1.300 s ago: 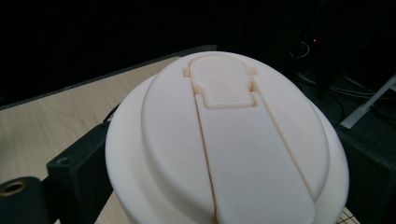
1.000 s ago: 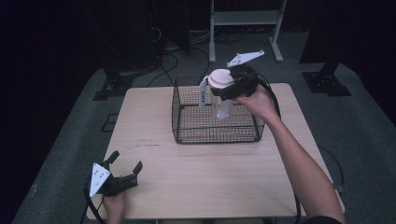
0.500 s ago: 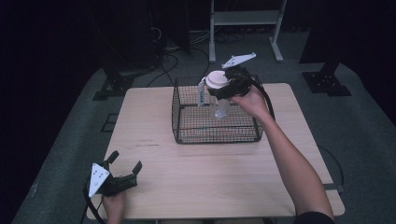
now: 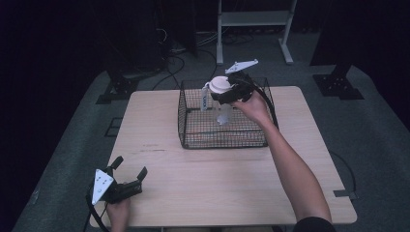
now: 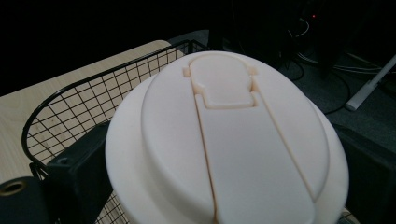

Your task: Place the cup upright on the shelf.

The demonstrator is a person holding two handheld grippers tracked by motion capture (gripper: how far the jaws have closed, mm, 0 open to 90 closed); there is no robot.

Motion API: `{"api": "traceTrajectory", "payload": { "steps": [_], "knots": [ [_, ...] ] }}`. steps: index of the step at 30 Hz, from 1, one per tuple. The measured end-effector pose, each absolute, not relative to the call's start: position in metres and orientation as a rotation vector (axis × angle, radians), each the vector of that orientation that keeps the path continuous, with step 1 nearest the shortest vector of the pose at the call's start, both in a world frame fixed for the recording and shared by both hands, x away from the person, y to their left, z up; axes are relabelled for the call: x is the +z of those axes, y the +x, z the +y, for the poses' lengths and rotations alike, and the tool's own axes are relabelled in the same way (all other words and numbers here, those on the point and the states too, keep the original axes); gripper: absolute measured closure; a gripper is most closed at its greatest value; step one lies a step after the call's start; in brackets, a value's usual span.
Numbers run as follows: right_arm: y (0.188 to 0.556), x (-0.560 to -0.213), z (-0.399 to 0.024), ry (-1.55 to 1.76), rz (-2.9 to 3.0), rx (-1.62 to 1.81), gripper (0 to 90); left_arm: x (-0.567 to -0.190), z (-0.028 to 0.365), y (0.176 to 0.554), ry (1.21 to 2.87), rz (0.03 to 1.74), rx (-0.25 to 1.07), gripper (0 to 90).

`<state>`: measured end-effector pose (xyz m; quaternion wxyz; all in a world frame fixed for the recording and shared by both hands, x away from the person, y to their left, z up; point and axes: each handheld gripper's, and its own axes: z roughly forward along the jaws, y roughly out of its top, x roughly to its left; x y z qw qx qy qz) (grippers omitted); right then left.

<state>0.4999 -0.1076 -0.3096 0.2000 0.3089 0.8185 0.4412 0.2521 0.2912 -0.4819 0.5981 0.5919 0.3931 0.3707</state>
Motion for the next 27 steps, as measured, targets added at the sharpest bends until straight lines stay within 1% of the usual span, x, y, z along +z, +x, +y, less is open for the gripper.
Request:
{"api": "traceTrajectory", "payload": {
  "steps": [5,15,27],
  "knots": [
    [0.503,-0.314,-0.105,0.869,2.286,1.221,4.6,-0.482,0.291,0.252,1.376,0.909,0.865,0.9],
    [0.513,-0.336,-0.092,0.874,2.334,1.179,4.6,-0.482,0.291,0.252,1.372,0.907,0.868,0.9],
    [0.517,-0.350,-0.094,0.871,2.332,1.195,4.5,-0.482,0.291,0.252,1.370,0.908,0.866,0.9]
  ]
}}
